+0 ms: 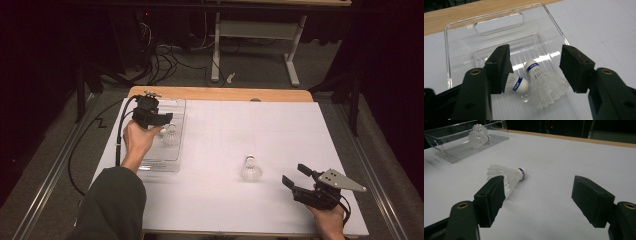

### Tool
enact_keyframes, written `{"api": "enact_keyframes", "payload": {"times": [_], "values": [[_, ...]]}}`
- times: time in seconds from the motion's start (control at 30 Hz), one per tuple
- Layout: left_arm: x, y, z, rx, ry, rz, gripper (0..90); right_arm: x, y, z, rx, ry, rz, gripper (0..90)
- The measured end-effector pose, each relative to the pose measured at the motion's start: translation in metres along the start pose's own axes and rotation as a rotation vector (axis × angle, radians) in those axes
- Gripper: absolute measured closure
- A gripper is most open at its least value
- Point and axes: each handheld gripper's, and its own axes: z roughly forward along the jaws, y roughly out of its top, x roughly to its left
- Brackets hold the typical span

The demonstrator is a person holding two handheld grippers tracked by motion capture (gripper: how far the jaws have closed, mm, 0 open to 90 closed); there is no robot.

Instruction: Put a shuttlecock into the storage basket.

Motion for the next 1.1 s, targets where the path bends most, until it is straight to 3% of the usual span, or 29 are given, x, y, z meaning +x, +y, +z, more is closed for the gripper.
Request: {"api": "enact_keyframes", "payload": {"times": [0.23, 0.37, 1.1], "values": [[-0.006, -0.002, -0.006, -0.021, -0.006, 0.023, 38.4, 0.000, 0.000, 0.001, 0.001, 0.000, -0.002, 27.0], [-0.009, -0.006, -0.010, -0.057, -0.023, 0.020, 38.8, 0.000, 0.000, 0.000, 0.000, 0.001, 0.001, 26.9], [-0.016, -0.026, -0.030, -0.127, -0.065, 0.042, 39.4, 0.001, 0.000, 0.001, 0.002, 0.005, 0.000, 27.0]]}}
